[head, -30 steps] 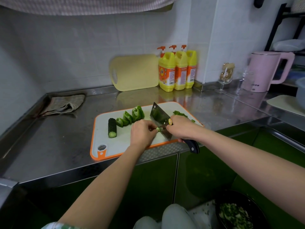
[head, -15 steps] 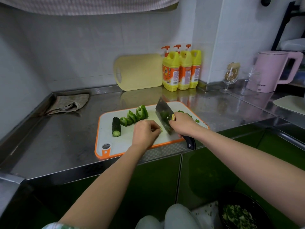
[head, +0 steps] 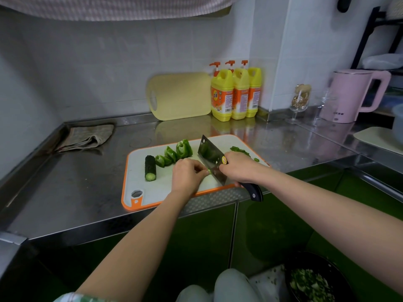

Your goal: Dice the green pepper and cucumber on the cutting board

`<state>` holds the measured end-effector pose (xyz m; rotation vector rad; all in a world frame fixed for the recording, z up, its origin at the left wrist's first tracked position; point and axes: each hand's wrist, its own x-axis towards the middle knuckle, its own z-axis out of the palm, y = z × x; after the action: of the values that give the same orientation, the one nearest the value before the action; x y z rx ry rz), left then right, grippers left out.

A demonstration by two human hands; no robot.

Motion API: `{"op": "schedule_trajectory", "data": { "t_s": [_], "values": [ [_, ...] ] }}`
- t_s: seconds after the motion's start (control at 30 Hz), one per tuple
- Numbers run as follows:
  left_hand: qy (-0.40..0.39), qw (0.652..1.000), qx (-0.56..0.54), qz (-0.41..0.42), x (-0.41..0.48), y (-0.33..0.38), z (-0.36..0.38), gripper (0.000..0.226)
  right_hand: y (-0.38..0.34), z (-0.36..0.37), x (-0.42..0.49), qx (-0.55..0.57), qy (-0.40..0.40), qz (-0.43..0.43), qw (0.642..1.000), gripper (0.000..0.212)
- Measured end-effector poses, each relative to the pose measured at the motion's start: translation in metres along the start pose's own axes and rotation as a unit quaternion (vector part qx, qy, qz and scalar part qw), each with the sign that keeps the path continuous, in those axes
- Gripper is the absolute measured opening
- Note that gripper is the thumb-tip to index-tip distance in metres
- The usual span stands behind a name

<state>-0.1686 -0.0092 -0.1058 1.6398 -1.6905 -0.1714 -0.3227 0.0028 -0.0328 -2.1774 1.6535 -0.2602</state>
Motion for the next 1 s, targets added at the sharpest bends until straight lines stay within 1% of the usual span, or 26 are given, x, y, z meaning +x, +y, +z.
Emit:
{"op": "schedule_trajectory", "data": {
  "t_s": [0.17,0.33,0.47,0.53,0.57,0.63,0.73,0.8,0.87,0.9,0.97,1.0],
  "values": [
    [-0.006,1.0,-0.007,-0.002,0.002,0.001,-0.001,0.01,-0.003,0.001,0.007,0.001,-0.021,0.01,1.0,0.017],
    [-0.014,1.0,-0.007,0.019,0.001,0.0,-0.002,0.008,-0.006,0.013,0.022,-0.025,0.021,0.009,0.999,0.02],
    [-0.022,1.0,0.004,0.012,0.003,-0.004,0.0,0.008,0.0,0.016,0.028,0.039,0.053,0.007,0.998,0.012],
    [-0.027,1.0,0.008,0.007,0.004,-0.006,0.0,0.009,0.003,0.01,0.027,0.087,0.083,-0.006,0.993,0.017],
    [-0.03,1.0,0.006,0.005,0.005,-0.007,0.0,0.009,0.005,0.005,0.027,0.118,0.094,-0.013,0.988,0.017],
    [-0.038,0.999,0.001,0.01,0.006,-0.008,0.0,0.01,0.008,-0.007,0.027,0.181,0.116,-0.023,0.976,0.012],
    [-0.046,0.999,0.009,0.021,0.011,-0.01,-0.003,0.022,0.016,-0.02,0.027,0.264,0.125,-0.013,0.956,0.009],
    [-0.064,0.996,0.037,0.049,0.015,-0.012,-0.005,0.034,0.022,-0.021,0.024,0.281,0.11,-0.005,0.953,0.014],
    [-0.112,0.989,0.056,0.084,0.021,-0.013,-0.006,0.046,0.028,-0.017,0.021,0.282,0.097,0.005,0.954,0.016],
    [-0.143,0.983,0.062,0.096,0.024,-0.012,-0.005,0.048,0.031,-0.015,0.021,0.288,0.093,0.011,0.953,0.016],
    [-0.177,0.974,0.082,0.113,0.03,-0.007,-0.003,0.042,0.037,-0.012,0.021,0.295,0.089,0.02,0.951,0.012],
    [-0.172,0.973,0.096,0.123,0.032,-0.004,-0.001,0.035,0.039,-0.011,0.021,0.294,0.091,0.02,0.951,0.01]
  ]
}}
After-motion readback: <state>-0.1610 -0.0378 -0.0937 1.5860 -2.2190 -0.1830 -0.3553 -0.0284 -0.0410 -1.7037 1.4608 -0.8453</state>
